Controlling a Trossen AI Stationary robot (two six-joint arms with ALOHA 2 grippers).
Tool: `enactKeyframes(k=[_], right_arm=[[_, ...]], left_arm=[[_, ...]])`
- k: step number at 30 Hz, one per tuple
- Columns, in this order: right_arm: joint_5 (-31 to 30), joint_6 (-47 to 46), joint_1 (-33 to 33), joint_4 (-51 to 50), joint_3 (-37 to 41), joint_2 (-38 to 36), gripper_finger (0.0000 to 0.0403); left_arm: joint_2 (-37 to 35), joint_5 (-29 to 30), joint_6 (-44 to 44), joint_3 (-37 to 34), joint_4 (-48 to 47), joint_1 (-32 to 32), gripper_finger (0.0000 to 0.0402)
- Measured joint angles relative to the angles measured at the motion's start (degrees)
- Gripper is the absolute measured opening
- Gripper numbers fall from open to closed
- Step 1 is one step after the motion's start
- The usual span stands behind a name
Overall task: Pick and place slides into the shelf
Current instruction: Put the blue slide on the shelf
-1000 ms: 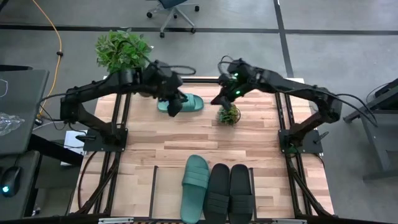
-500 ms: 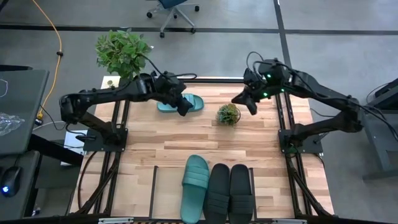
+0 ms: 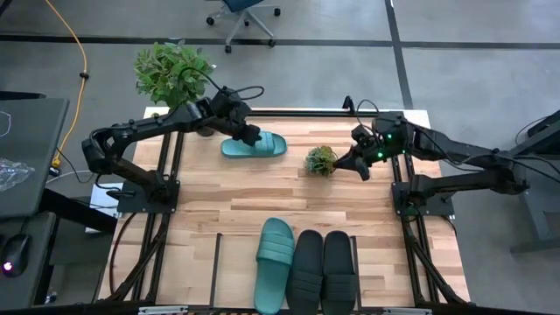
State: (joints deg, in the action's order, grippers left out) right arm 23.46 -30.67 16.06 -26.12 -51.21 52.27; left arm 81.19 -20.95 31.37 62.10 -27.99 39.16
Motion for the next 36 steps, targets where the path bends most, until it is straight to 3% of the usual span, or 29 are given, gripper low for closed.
enactKeyframes(k=[5, 11, 17, 28, 36], right_arm=[[-0.17, -4.26, -1.26, 5.76, 5.46, -2.53, 0.0022], [-1.43, -5.36, -1.44, 8.21, 8.01, -3.21, 0.0022], [-2.29, -5.10, -0.33, 8.95, 8.01, -3.10, 0.0022], [-3.53, -6.86, 0.06, 8.86, 8.01, -3.08, 0.0022], [-6.83, -8.35, 0.06, 8.86, 8.01, -3.06, 0.0022]], left_arm=[[-0.46, -3.43, -6.41, 0.00, -10.76, 1.09, 0.0058], [-2.51, -1.67, -14.58, 0.00, -20.02, 1.84, 0.0058], [-3.15, -2.41, -18.07, 0.02, -18.54, 6.69, 0.0058], [-3.15, -13.73, -26.33, 0.02, -17.56, 19.62, 0.0058], [-3.15, -16.01, -25.99, 0.05, -14.07, 19.24, 0.0058]])
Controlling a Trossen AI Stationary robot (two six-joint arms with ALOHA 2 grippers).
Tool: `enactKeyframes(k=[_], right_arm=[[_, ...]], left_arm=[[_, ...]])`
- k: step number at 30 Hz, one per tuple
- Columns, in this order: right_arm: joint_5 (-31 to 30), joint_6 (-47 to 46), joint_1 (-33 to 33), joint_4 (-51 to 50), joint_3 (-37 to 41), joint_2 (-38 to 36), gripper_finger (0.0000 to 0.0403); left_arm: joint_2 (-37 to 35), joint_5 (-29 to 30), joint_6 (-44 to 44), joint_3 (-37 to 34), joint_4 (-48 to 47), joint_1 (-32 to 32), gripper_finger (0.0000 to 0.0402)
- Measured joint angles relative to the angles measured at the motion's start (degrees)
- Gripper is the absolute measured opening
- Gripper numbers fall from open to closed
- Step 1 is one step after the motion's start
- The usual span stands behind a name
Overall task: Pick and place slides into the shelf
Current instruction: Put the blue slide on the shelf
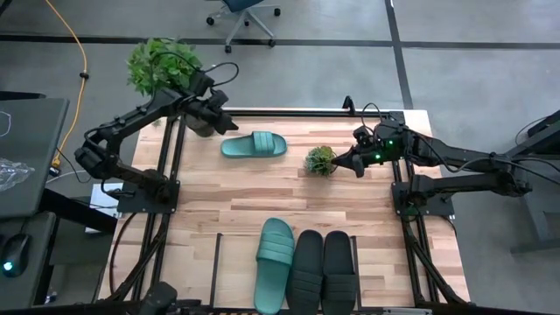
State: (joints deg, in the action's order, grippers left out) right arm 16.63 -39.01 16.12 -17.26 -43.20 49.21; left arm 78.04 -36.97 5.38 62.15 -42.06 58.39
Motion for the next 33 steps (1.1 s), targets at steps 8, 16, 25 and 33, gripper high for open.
enactKeyframes(k=[8, 16, 25, 33], right_arm=[[-1.89, -0.68, 0.00, 1.31, 0.00, 0.02, 0.0022], [-2.06, -1.09, 0.00, 2.21, 0.00, 0.02, 0.0022], [-1.16, -1.09, 0.00, 2.19, 0.00, 0.02, 0.0022], [0.58, -1.50, 0.00, 2.16, 0.00, 0.02, 0.0022]], left_arm=[[0.02, 0.53, 1.35, 0.00, 2.21, -5.31, 0.0058], [0.04, 0.60, 2.90, 0.00, 2.68, -9.58, 0.0058], [2.11, 3.76, 5.59, -0.02, 4.01, -17.14, 0.0058], [2.12, 8.29, 6.38, 0.35, 6.10, -23.08, 0.0058]])
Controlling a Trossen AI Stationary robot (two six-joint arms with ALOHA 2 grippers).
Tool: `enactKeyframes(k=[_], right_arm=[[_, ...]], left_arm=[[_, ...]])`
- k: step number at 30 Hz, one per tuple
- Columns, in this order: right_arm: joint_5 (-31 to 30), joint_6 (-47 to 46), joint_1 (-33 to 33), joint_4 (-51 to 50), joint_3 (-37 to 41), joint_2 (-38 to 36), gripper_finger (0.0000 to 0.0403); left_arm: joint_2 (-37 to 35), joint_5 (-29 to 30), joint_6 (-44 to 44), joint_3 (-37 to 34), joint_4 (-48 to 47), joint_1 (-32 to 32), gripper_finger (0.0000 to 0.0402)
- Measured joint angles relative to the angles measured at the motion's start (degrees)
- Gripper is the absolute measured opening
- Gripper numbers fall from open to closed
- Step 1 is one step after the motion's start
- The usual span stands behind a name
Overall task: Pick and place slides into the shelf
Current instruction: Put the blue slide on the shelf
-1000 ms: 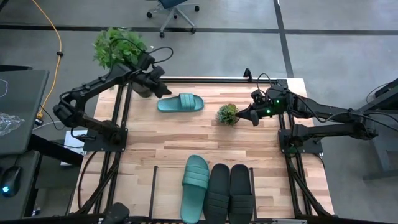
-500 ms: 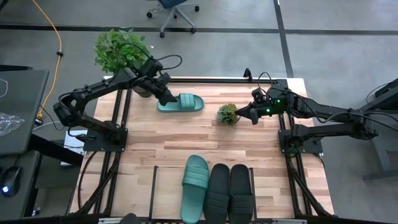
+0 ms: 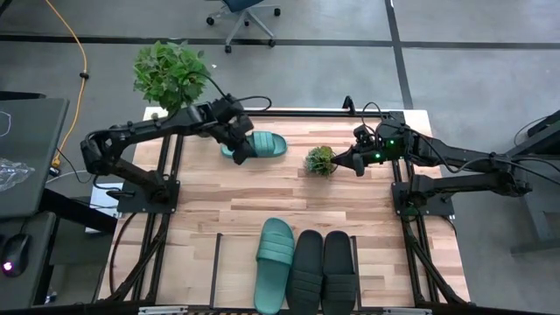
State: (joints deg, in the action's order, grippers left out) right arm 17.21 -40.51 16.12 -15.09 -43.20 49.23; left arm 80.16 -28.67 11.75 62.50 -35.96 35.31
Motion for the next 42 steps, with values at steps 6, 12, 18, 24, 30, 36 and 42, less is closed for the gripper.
enactKeyframes(k=[6, 12, 18, 24, 30, 36, 42], right_arm=[[1.69, -3.29, 1.68, 3.49, 0.00, 1.71, 0.0022], [11.07, -7.17, 8.19, 15.27, 0.00, 9.47, 0.0032], [20.33, -13.04, 13.20, 24.04, 0.00, 17.07, 0.0072], [20.58, -20.00, 14.44, 32.62, -3.40, 25.07, 0.0091], [20.92, -17.66, 13.85, 28.10, -14.54, 35.58, 0.0091], [21.50, -16.00, 13.38, 23.92, -24.40, 44.65, 0.0091], [21.84, -16.30, 13.08, 20.06, -29.14, 50.59, 0.0091]], left_arm=[[-0.02, 5.00, -0.97, 0.20, -0.09, -4.59, 0.0058], [-0.02, 10.38, -1.06, 0.20, -0.20, -9.15, 0.0058], [-0.65, 14.70, -2.38, 0.20, -0.28, -12.97, 0.0058], [-3.32, 20.86, -2.50, 0.22, -1.10, -15.88, 0.0058], [-3.98, 25.12, -2.56, 0.24, -2.44, -15.71, 0.0058], [-3.98, 28.12, -2.75, 0.24, -6.38, -15.89, 0.0058], [-3.98, 29.62, -4.13, 0.24, -10.63, -15.82, 0.0058]])
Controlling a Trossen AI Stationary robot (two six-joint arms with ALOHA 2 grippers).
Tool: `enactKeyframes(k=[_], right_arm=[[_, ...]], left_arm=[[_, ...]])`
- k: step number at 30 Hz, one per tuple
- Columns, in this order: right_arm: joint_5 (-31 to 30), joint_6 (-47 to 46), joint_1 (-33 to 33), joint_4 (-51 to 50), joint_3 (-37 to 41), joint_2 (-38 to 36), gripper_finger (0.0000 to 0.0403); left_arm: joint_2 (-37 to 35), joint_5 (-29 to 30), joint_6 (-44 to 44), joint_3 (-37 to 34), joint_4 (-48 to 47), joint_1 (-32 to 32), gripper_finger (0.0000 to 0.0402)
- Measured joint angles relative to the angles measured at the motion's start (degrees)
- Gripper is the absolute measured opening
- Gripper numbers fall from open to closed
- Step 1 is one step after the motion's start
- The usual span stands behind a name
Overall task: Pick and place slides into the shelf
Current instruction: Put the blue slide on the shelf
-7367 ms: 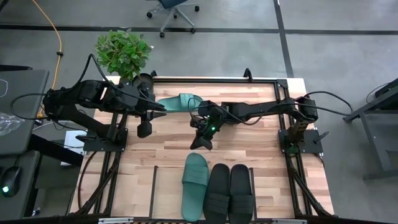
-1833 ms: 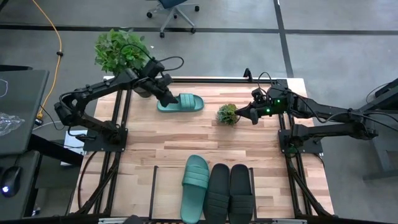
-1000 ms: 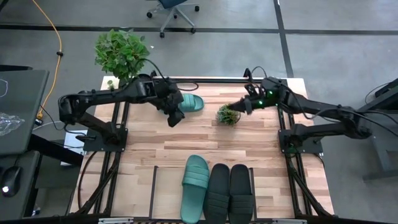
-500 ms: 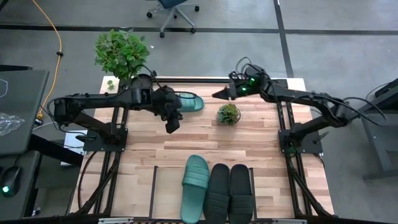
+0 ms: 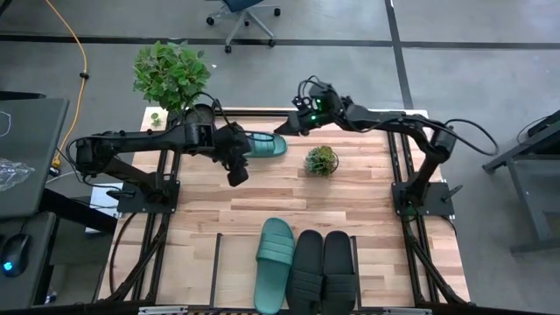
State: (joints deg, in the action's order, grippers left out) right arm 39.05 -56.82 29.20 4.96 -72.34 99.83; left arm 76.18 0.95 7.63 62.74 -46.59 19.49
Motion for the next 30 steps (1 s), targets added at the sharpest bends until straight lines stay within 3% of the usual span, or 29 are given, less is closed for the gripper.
enactKeyframes(k=[10, 18, 30], right_arm=[[-4.89, -3.91, -1.85, 0.48, -0.38, 3.90, 0.0091], [-1.67, -4.83, -2.13, 3.30, -0.38, 6.16, 0.0091], [-4.40, -10.91, -2.24, 6.52, -0.41, 9.50, 0.0091]], left_arm=[[0.00, 0.13, -1.85, 0.00, 0.11, 0.00, 0.0058], [0.00, -1.41, -1.85, 0.00, 0.17, -0.02, 0.0058], [0.00, -1.37, -2.90, 0.00, 0.27, -0.04, 0.0058]])
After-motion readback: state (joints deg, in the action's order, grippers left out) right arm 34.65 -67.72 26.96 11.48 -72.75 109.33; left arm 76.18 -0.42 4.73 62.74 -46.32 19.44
